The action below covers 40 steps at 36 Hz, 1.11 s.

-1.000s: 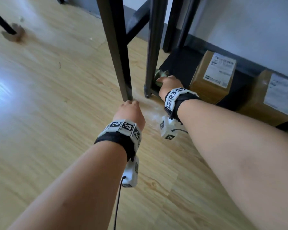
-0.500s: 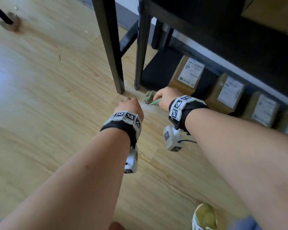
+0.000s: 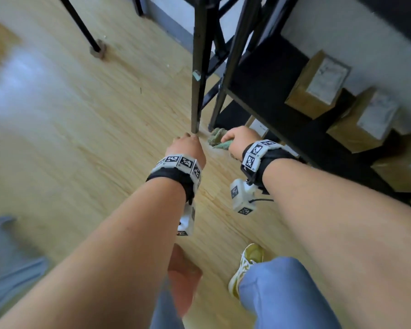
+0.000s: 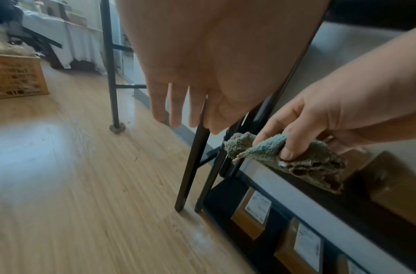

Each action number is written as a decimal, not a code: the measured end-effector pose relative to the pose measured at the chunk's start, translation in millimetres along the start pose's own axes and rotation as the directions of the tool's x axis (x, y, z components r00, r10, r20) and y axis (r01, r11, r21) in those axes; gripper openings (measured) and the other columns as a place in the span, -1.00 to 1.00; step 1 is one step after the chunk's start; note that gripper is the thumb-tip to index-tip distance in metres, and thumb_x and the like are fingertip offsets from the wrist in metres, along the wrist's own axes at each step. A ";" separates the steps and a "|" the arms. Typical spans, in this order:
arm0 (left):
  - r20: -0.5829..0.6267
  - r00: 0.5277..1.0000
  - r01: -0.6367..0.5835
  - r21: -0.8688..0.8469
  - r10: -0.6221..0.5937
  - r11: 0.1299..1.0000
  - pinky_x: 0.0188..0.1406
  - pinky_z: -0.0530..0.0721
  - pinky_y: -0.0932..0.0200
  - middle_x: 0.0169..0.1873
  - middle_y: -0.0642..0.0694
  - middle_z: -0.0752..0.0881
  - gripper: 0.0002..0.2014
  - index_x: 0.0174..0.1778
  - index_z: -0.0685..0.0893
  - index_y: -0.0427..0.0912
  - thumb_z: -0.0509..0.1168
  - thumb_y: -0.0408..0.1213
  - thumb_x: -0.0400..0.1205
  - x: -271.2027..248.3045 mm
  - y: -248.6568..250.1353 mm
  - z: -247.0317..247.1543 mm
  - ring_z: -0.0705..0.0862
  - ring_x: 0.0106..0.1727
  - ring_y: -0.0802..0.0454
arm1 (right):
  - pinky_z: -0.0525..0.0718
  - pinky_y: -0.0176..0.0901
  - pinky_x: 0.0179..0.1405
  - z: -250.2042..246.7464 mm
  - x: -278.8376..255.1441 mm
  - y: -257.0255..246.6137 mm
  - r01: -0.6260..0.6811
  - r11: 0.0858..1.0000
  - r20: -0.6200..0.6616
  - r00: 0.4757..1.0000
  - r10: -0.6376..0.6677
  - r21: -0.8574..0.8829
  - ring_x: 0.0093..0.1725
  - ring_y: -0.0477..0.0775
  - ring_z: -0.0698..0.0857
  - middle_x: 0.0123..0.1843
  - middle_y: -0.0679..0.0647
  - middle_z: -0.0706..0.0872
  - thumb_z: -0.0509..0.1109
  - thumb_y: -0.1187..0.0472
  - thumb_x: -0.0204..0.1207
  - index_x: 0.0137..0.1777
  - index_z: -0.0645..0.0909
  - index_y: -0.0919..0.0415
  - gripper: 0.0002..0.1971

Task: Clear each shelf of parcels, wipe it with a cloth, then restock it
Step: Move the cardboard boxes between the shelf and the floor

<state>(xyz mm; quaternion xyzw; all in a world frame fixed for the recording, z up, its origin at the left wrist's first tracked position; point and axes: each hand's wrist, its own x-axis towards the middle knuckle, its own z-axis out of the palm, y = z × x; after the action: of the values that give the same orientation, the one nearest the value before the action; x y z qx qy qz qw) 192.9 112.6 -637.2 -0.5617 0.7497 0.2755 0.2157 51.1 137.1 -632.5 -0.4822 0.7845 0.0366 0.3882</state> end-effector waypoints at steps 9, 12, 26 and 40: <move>-0.044 0.999 0.007 -0.038 -0.009 0.999 0.30 0.54 -0.11 0.45 -0.18 0.43 -0.49 0.55 0.32 -0.18 0.07 -0.41 0.63 -68.2 -3.8 -113.4 0.44 0.41 -0.22 | 0.54 -0.23 0.00 -91.5 -76.2 -76.8 0.034 0.999 -0.056 0.998 -0.034 0.008 0.24 0.11 0.66 0.36 0.00 0.66 0.27 0.35 0.56 0.26 0.71 -0.03 -0.62; -0.058 0.998 -0.038 -0.023 0.036 0.999 0.34 0.52 -0.10 0.44 -0.18 0.44 -0.51 0.53 0.33 -0.18 0.08 -0.40 0.62 -80.5 -15.1 -148.7 0.44 0.41 -0.22 | 0.61 -0.20 0.01 -115.2 -93.4 -101.4 0.016 1.000 -0.121 0.993 -0.015 0.009 0.14 0.08 0.69 0.28 -0.05 0.70 0.28 0.35 0.53 0.14 0.76 -0.10 -0.63; -0.168 0.955 -0.215 0.176 0.244 0.961 0.38 0.49 -0.09 0.42 -0.20 0.47 -0.49 0.52 0.35 -0.20 0.11 -0.37 0.60 -60.5 -50.8 -301.6 0.44 0.43 -0.20 | 0.59 -0.23 -0.06 -188.9 -87.1 -209.3 -0.004 0.964 -0.435 0.892 0.123 0.264 0.05 0.09 0.70 0.19 -0.05 0.74 0.27 0.31 0.46 0.06 0.78 -0.10 -0.64; -0.189 0.938 -0.242 0.241 0.290 0.940 0.28 0.51 -0.06 0.34 -0.18 0.50 -0.59 0.41 0.42 -0.19 0.13 -0.37 0.61 -11.7 -26.4 -351.1 0.46 0.37 -0.18 | 0.54 0.01 0.36 -239.0 -17.1 -226.5 -0.071 0.990 -0.327 0.939 0.108 0.125 0.37 0.25 0.55 0.46 0.15 0.48 0.28 0.27 0.52 0.44 0.58 -0.07 -0.51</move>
<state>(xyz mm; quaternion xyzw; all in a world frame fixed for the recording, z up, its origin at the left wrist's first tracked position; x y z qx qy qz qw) 216.6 -114.8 -369.2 -0.4554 0.8636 0.1556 0.1503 95.8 -74.2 -383.4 -0.4229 0.8607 -0.0713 0.2744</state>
